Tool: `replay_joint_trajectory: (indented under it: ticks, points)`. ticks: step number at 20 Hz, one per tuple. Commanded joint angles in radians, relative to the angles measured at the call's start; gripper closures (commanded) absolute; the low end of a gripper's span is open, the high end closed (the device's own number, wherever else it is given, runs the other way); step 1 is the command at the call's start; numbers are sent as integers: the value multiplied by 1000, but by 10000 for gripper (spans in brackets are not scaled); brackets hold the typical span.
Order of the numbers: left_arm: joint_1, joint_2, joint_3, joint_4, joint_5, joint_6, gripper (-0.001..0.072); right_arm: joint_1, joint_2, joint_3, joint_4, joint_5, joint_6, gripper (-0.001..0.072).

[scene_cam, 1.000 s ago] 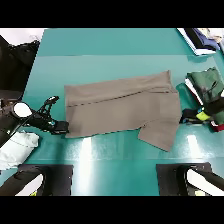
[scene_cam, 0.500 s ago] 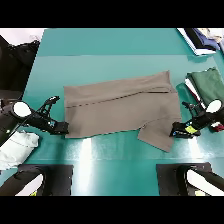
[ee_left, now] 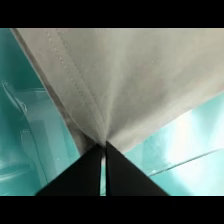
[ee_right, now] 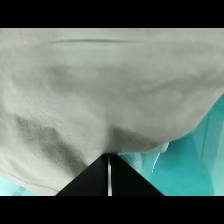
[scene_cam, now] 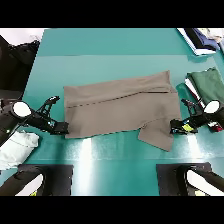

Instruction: Fold the shirts.

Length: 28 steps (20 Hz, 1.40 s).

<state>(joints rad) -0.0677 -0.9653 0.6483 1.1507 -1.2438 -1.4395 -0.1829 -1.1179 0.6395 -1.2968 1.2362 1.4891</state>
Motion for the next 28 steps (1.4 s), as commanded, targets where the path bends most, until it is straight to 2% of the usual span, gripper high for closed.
replay_joint_trajectory:
  ticks: [1,6,10,14,16,19,21,26,28]
  points:
    - [1,4,11,0,-29,1,684,0,17,37,-16,60,1,686]
    - [1,50,68,1,-188,15,685,0,208,157,-51,254,3,687]
    - [1,254,68,1,-266,-80,684,0,365,183,-65,391,32,687]
    - [1,381,68,1,-301,-135,683,0,478,183,-64,341,49,687]
    - [1,381,68,2,-248,-136,683,0,488,184,-48,254,48,687]
    - [1,381,68,4,-90,-136,684,2,409,216,25,152,33,687]
    - [1,381,68,37,6,-138,683,20,320,275,40,84,16,688]
    - [1,381,68,177,210,-240,683,127,57,471,37,-72,1,687]
    - [1,363,68,195,285,-248,684,153,-44,547,38,-123,2,687]
